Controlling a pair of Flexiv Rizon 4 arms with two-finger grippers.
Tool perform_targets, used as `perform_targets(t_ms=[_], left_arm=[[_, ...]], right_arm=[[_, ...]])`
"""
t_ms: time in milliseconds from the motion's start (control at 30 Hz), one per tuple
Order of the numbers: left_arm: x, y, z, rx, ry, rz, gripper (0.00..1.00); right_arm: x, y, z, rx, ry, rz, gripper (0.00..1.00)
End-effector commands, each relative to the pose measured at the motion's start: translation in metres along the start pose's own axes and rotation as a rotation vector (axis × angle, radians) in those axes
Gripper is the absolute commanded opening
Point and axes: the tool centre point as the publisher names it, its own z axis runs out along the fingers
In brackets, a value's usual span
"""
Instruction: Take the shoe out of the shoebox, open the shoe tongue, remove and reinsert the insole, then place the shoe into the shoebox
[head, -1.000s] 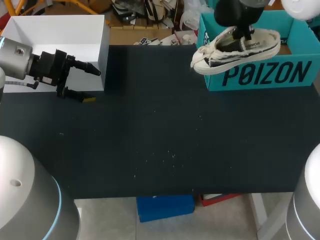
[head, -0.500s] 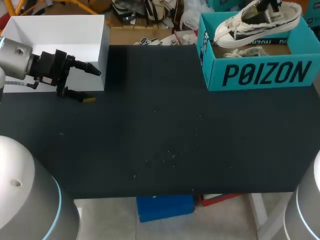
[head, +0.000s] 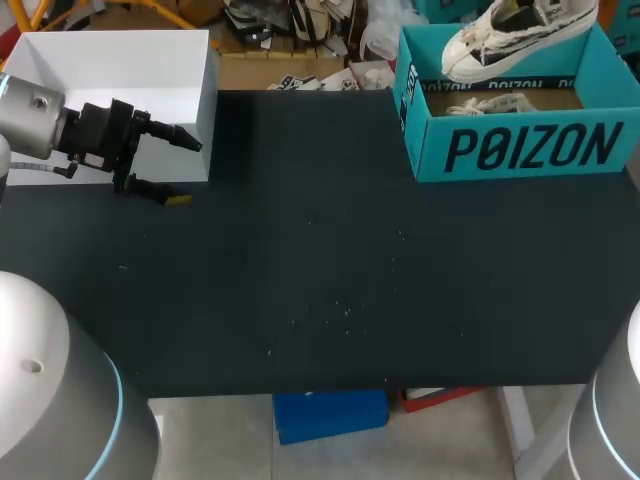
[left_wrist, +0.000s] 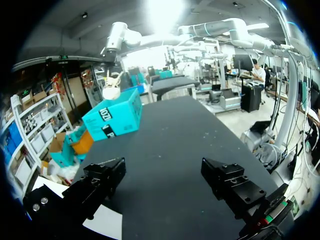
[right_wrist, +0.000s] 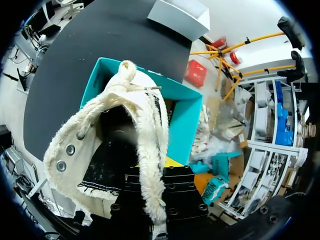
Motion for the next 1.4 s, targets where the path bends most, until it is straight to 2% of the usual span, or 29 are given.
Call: perform_targets(t_ms=[33, 333, 467, 667, 933, 1200, 1400], left_arm=[[0.001, 0.0, 0.001, -0.003, -0.005, 0.002, 1.0], [0.001, 0.0, 0.001, -0.003, -0.005, 0.002, 1.0], [0.001, 0.0, 0.001, -0.003, -0.005, 0.002, 1.0], [0.001, 0.0, 0.001, -0.003, -0.005, 0.002, 1.0], [0.001, 0.0, 0.001, -0.003, -0.005, 0.002, 1.0], [0.001, 0.0, 0.001, -0.003, -0.005, 0.002, 1.0], [0.001, 0.0, 0.001, -0.003, -0.005, 0.002, 1.0]], right_arm=[[-0.006, 0.0, -0.002, 0.002, 0.019, 0.001, 0.0], [-0.006, 0.0, -0.002, 0.002, 0.019, 0.001, 0.0], [-0.007, 0.0, 0.011, -0.073, 0.025, 0.065, 0.0], [-0.015, -0.015, 0.019, -0.133, -0.001, 0.156, 0.0], [-0.031, -0.034, 0.044, -0.147, 0.067, 0.246, 0.0], [-0.048, -0.036, 0.07, -0.194, 0.089, 0.287, 0.0], [-0.05, -0.038, 0.089, -0.2, 0.101, 0.287, 0.0]])
